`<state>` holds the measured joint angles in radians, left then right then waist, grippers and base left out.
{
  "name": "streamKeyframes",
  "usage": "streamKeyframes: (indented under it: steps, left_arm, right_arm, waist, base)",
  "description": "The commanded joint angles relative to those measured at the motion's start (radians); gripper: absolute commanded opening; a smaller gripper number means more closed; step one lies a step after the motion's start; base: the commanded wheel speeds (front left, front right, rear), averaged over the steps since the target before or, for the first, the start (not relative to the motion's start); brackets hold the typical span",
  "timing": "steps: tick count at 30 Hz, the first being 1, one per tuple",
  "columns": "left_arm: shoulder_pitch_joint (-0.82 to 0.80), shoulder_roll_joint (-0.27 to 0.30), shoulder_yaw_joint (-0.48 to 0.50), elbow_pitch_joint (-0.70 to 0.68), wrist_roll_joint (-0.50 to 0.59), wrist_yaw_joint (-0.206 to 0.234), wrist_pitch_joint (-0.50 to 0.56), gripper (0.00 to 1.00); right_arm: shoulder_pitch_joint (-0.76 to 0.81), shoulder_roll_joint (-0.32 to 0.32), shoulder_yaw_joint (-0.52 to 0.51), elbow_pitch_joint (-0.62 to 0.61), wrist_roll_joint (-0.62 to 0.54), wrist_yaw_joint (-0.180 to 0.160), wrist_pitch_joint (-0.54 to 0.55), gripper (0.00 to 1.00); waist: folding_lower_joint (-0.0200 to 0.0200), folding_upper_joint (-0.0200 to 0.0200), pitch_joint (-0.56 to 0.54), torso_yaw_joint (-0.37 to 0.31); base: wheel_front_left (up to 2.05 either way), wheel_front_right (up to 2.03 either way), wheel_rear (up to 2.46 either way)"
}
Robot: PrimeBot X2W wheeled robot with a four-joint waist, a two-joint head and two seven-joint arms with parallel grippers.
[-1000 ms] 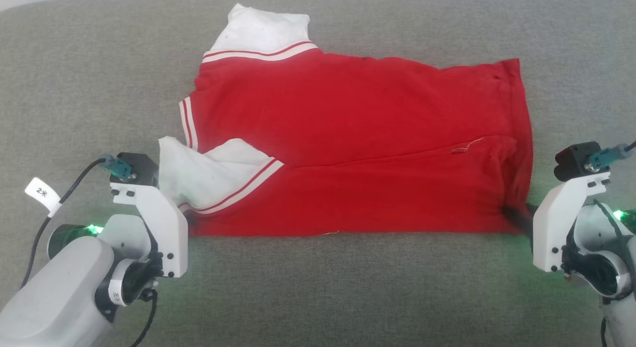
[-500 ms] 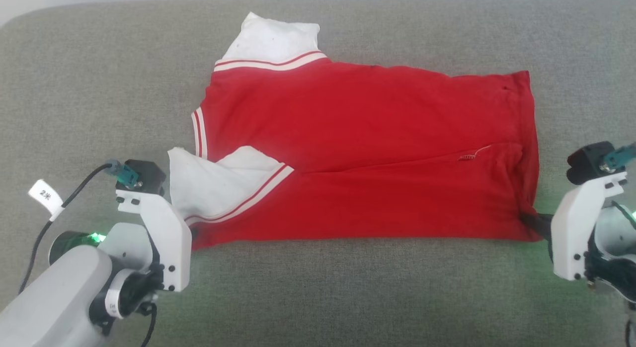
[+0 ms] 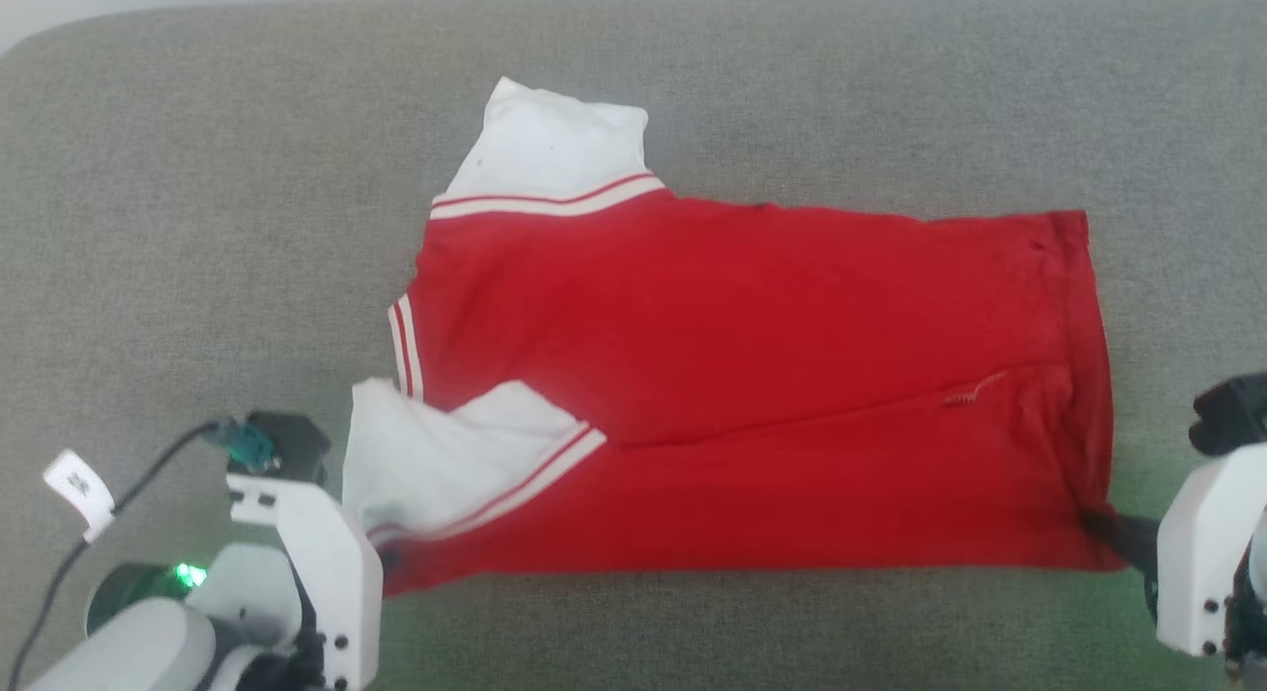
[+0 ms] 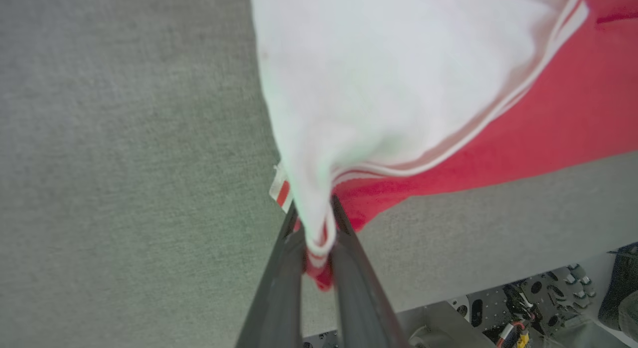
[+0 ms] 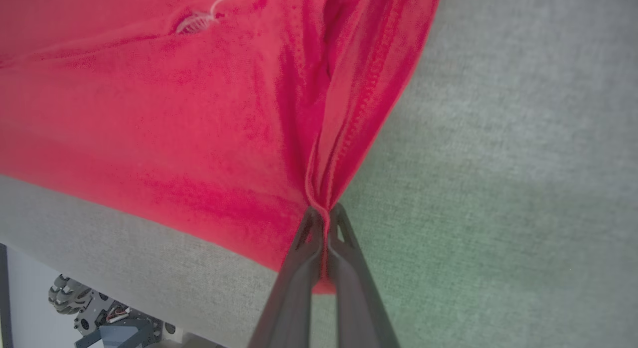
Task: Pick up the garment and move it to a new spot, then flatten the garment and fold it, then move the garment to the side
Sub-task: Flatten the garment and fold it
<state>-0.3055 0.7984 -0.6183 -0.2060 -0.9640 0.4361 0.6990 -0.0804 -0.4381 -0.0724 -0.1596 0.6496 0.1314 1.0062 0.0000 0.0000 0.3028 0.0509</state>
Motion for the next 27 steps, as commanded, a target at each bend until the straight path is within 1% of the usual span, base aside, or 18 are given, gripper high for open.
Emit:
streamKeyframes:
  steps: [1, 3, 7, 8, 9, 10, 11, 12, 13, 14, 16, 20, 23, 27]
  left_arm:
    - [0.029, 0.002, -0.003, 0.0, -0.006, 0.01, -0.007, 0.0]
    - [0.046, -0.006, -0.006, 0.008, -0.009, 0.012, -0.017, 0.0]
    - [0.057, -0.033, -0.013, 0.065, -0.023, -0.004, -0.03, 0.0]
    - [0.05, -0.038, -0.016, 0.084, -0.024, -0.011, -0.031, 0.15]
    - [0.042, -0.044, -0.019, 0.103, -0.023, -0.017, -0.034, 0.33]
    - [0.032, -0.053, -0.017, 0.125, -0.023, -0.021, -0.041, 0.46]
    - [0.022, -0.06, -0.016, 0.143, -0.023, -0.028, -0.046, 0.71]
    - [0.014, -0.065, -0.017, 0.159, -0.02, -0.035, -0.05, 0.95]
    - [0.008, -0.07, -0.019, 0.17, -0.017, -0.042, -0.052, 1.0]
    - [0.0, -0.074, -0.017, 0.179, -0.021, -0.047, -0.053, 1.0]
    - [-0.01, -0.068, -0.009, 0.189, -0.022, -0.052, -0.054, 1.0]
    - [-0.023, -0.039, 0.012, 0.163, -0.025, -0.039, -0.042, 1.0]
    - [-0.023, 0.0, 0.029, 0.12, -0.022, -0.028, -0.027, 1.0]
    - [-0.025, 0.06, 0.057, 0.056, -0.021, -0.001, -0.003, 1.0]
  right_arm:
    - [0.025, 0.015, -0.014, 0.002, -0.004, -0.001, -0.005, 0.0]
    - [0.039, 0.036, -0.021, 0.019, -0.005, -0.001, -0.022, 0.0]
    - [0.039, 0.061, 0.003, 0.081, -0.013, -0.001, -0.062, 0.0]
    - [0.028, 0.066, 0.012, 0.103, -0.012, -0.001, -0.082, 0.0]
    - [0.021, 0.063, 0.024, 0.124, -0.02, -0.001, -0.094, 0.0]
    - [0.014, 0.066, 0.034, 0.146, -0.016, -0.002, -0.105, 0.02]
    - [0.001, 0.075, 0.042, 0.164, -0.011, -0.002, -0.122, 0.38]
    - [-0.01, 0.073, 0.054, 0.177, -0.013, -0.002, -0.136, 0.49]
    - [-0.019, 0.069, 0.066, 0.192, -0.013, -0.002, -0.147, 0.65]
    - [-0.026, 0.067, 0.075, 0.207, -0.012, -0.002, -0.155, 1.0]
    - [-0.041, 0.06, 0.087, 0.222, -0.01, -0.002, -0.175, 1.0]
    - [-0.05, 0.041, 0.084, 0.236, -0.005, -0.003, -0.206, 1.0]
    - [-0.043, 0.035, 0.069, 0.215, -0.002, -0.003, -0.224, 1.0]
    - [-0.033, 0.037, 0.041, 0.163, -0.003, -0.001, -0.254, 1.0]
  waist:
    - [0.0, 0.0, 0.003, 0.0]
    - [0.0, 0.0, 0.007, -0.002]
    - [0.0, 0.0, 0.015, -0.008]
    - [0.0, 0.0, 0.017, -0.009]
    - [0.0, 0.0, 0.018, -0.01]
    - [0.0, 0.0, 0.019, -0.012]
    - [0.0, 0.0, 0.019, -0.014]
    - [0.0, 0.0, 0.019, -0.016]
    - [0.0, 0.0, 0.019, -0.017]
    - [0.0, 0.0, 0.018, -0.019]
    - [0.0, 0.0, 0.016, -0.022]
    - [0.0, 0.0, 0.006, -0.027]
    - [0.0, 0.0, -0.007, -0.031]
    - [0.0, 0.0, -0.024, -0.041]
  base:
    - [0.0, 0.0, 0.0]
    - [0.0, 0.0, 0.0]
    - [0.0, 0.0, 0.0]
    - [0.0, 0.0, 0.0]
    - [0.0, 0.0, 0.0]
    - [0.0, 0.0, 0.0]
    - [0.0, 0.0, 0.0]
    - [0.0, 0.0, 0.0]
    - [0.0, 0.0, 0.0]
    - [0.0, 0.0, 0.0]
    - [0.0, 0.0, 0.0]
    - [0.0, 0.0, 0.0]
    - [0.0, 0.0, 0.0]
    - [0.0, 0.0, 0.0]
